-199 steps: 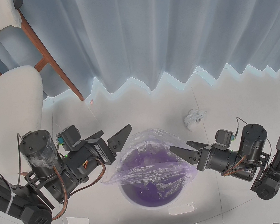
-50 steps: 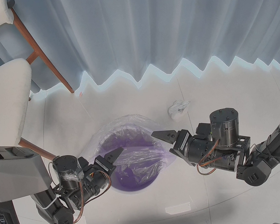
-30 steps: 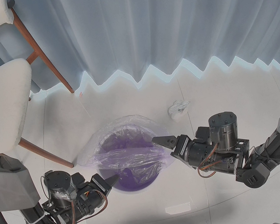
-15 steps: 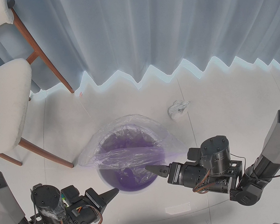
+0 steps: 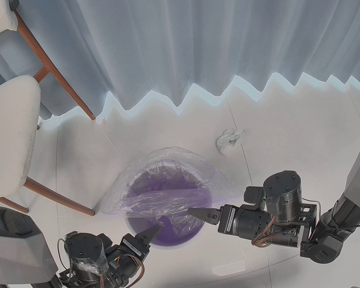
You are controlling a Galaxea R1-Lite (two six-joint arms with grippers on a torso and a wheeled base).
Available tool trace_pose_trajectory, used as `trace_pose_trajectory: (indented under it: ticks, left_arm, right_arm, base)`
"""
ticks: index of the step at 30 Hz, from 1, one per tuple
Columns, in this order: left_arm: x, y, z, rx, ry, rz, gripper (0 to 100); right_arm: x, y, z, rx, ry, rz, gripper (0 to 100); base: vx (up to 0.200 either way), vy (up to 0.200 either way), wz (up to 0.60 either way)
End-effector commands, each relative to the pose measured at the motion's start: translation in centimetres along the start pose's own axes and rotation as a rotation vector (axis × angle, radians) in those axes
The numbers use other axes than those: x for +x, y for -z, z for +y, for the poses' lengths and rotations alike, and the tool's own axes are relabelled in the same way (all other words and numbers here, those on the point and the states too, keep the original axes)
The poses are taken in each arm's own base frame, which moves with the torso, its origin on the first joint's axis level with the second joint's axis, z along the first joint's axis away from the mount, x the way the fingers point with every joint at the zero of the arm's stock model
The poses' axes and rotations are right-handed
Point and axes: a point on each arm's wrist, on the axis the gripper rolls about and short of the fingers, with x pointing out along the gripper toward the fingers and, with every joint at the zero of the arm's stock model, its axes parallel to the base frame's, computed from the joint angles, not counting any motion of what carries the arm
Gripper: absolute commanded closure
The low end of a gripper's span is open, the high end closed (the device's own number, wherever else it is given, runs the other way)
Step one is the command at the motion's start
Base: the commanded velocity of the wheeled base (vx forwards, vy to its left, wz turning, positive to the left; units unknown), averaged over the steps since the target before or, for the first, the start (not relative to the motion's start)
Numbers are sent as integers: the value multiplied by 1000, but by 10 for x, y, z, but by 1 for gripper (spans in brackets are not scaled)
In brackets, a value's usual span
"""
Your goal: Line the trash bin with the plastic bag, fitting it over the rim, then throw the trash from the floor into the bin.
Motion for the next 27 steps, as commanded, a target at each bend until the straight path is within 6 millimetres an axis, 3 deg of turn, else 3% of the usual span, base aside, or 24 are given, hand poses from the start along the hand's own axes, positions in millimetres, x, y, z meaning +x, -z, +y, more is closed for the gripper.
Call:
trace_pose_trajectory:
  ticks: [1,8,15,27]
  left_arm:
    - [22,-9,-1,-16,13,-52,0]
    - [45,-28,-11,-32,115,-43,0]
    - [63,-30,-8,-31,140,-3,0]
    - [70,-41,-2,-41,132,-36,0]
  right_arm:
    - [-5,-3,6,-3,-22,-11,0]
    - [-11,3,16,-12,-53,10,0]
    - [-10,9,18,-16,-55,26,0]
    - [-6,12,14,-16,-41,39,0]
  base:
    - [0,0,0]
    - [0,0,0]
    - [0,0,0]
    - [0,0,0]
